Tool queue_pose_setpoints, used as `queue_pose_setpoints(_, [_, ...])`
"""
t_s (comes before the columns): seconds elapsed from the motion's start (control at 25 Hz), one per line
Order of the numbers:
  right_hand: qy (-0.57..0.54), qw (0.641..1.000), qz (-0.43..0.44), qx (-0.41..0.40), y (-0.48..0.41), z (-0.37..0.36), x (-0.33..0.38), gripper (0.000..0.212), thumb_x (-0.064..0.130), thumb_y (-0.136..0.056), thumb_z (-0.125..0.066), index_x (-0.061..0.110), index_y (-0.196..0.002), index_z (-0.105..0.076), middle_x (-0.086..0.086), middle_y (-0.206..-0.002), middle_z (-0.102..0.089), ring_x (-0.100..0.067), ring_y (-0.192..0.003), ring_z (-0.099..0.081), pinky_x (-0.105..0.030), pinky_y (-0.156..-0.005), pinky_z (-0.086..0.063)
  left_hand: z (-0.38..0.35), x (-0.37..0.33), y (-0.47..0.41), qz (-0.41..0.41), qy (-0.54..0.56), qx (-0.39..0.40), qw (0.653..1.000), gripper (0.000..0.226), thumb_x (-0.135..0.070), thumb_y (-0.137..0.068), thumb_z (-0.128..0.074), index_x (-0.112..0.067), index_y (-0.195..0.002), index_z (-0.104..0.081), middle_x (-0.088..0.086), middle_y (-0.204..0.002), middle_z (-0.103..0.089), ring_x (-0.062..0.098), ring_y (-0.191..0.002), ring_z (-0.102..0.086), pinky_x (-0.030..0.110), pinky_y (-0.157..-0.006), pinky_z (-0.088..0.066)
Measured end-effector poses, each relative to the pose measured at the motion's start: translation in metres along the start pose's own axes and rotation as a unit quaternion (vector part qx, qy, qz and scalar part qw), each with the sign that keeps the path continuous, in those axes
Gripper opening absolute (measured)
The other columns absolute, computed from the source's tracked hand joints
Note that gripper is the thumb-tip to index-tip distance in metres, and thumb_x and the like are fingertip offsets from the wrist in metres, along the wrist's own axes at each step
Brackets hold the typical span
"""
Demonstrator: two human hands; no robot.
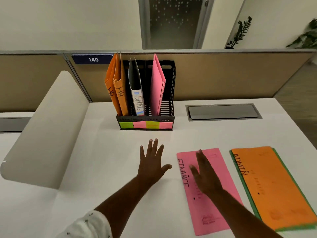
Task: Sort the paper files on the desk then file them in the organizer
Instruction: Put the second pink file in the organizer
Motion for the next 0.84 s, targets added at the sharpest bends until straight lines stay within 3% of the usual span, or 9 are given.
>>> queue_pose_setpoints(0.16, [0.037, 0.996, -0.051, 0.055, 0.055, -0.018, -0.057, 0.076, 0.057, -0.101, -0.035, 0.027, -0.158, 0.006, 0.005, -0.167, 0.009, -0.019, -0.155, -0.003, -0.039, -0.122, -0.012, -0.052, -0.028, 0.036, 0.005, 0.0, 0.06, 0.998, 0.101, -0.08, -0.08, -0.023, -0.017, -0.158, -0.027, 0.008, -0.166, 0.003, 0.029, -0.153, 0.008, 0.058, -0.12, 0.003])
queue_pose_setpoints(0.28, [0.055, 0.991, -0.078, 0.095, 0.076, -0.023, -0.096, 0.079, 0.054, -0.101, -0.038, 0.025, -0.157, 0.008, 0.002, -0.167, 0.008, -0.022, -0.155, -0.003, -0.045, -0.125, -0.016, -0.082, -0.052, 0.052, 0.016, 0.012, 0.119, 0.993, 0.108, -0.082, -0.074, -0.013, -0.018, -0.161, -0.011, 0.007, -0.167, 0.008, 0.024, -0.151, 0.018, 0.054, -0.119, 0.012])
queue_pose_setpoints(0.4, [0.084, 0.985, -0.082, 0.124, 0.082, -0.022, -0.125, 0.079, 0.054, -0.101, -0.039, 0.021, -0.16, 0.005, -0.002, -0.167, 0.01, -0.025, -0.155, -0.001, -0.047, -0.125, -0.015, -0.105, -0.073, 0.064, 0.035, 0.007, 0.167, 0.985, 0.1, -0.079, -0.086, -0.029, -0.017, -0.161, -0.006, 0.006, -0.17, -0.004, 0.024, -0.156, 0.006, 0.053, -0.121, 0.011])
queue_pose_setpoints(0.52, [0.1, 0.98, -0.086, 0.15, 0.083, -0.021, -0.147, 0.079, 0.053, -0.102, -0.039, 0.019, -0.16, 0.001, -0.005, -0.167, 0.011, -0.027, -0.155, 0.002, -0.051, -0.125, -0.011, -0.122, -0.091, 0.074, 0.074, 0.051, 0.215, 0.972, 0.092, -0.067, -0.091, -0.05, -0.013, -0.158, -0.019, 0.006, -0.165, -0.023, 0.025, -0.153, -0.02, 0.047, -0.123, -0.014])
queue_pose_setpoints(0.6, [0.097, 0.974, -0.104, 0.179, 0.086, -0.024, -0.164, 0.079, 0.053, -0.101, -0.039, 0.018, -0.16, 0.0, -0.005, -0.167, 0.01, -0.028, -0.155, 0.003, -0.054, -0.124, -0.014, -0.129, -0.102, 0.075, 0.11, 0.092, 0.222, 0.965, 0.082, -0.063, -0.088, -0.057, -0.015, -0.151, -0.033, 0.006, -0.159, -0.035, 0.025, -0.145, -0.034, 0.043, -0.115, -0.032])
queue_pose_setpoints(0.84, [0.123, 0.966, -0.1, 0.206, 0.087, -0.026, -0.171, 0.078, 0.053, -0.101, -0.038, 0.017, -0.16, -0.003, -0.012, -0.168, 0.006, -0.034, -0.154, 0.0, -0.054, -0.123, -0.018, -0.13, -0.122, 0.059, 0.225, 0.254, 0.172, 0.925, 0.064, -0.054, -0.083, -0.069, -0.023, -0.136, -0.05, -0.003, -0.133, -0.061, 0.021, -0.118, -0.062, 0.038, -0.097, -0.053])
Point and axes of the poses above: each hand's wrist, its own y-axis away from the middle knuckle, its own z-axis out of the back of the hand, x = y × z, the point moved 10 cm from there along -y, towards the middle knuckle
